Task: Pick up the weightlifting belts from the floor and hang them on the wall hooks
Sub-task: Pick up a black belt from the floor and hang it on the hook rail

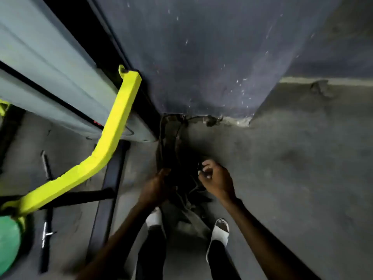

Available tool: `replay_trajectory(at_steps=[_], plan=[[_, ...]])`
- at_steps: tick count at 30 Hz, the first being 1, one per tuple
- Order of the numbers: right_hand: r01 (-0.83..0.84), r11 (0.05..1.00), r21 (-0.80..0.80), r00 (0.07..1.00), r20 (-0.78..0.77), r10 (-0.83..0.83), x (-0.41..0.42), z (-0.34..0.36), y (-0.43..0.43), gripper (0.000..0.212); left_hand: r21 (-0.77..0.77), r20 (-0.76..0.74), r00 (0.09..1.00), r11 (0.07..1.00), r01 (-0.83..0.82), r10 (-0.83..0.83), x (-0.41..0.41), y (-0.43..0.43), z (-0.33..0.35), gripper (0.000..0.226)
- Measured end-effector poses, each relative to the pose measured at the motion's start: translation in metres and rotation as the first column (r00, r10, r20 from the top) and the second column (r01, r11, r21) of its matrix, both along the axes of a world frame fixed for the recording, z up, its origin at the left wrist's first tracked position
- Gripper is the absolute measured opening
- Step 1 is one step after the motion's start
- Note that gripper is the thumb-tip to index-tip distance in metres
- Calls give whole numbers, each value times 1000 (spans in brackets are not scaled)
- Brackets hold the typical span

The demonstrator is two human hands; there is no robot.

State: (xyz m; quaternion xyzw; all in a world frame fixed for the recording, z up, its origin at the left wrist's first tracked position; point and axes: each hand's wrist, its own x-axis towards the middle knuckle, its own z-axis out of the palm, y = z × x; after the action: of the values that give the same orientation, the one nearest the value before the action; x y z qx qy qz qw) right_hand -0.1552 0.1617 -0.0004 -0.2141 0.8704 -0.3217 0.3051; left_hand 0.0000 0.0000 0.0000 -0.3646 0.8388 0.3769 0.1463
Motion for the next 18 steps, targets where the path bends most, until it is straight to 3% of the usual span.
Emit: replay_trajectory(at_steps=[6, 11, 14, 18], plan=[[50, 992, 111, 991, 114, -63, 21, -231, -49, 26, 163, 73, 991, 979, -123, 112, -11, -31, -217, 61], [26, 987, 160, 998, -58, -16, 37, -400, -93, 34, 226, -7, 983, 958, -175, 181, -14, -47, -380, 52], [-71, 963, 258, 980, -162, 116, 38, -467, -114, 48, 271, -15, 967, 932, -239, 253, -18, -53, -439, 44], [-166, 931, 325, 965, -141, 221, 34, -498, -134, 43, 317, -73, 946, 907, -277, 315, -21, -59, -472, 43]])
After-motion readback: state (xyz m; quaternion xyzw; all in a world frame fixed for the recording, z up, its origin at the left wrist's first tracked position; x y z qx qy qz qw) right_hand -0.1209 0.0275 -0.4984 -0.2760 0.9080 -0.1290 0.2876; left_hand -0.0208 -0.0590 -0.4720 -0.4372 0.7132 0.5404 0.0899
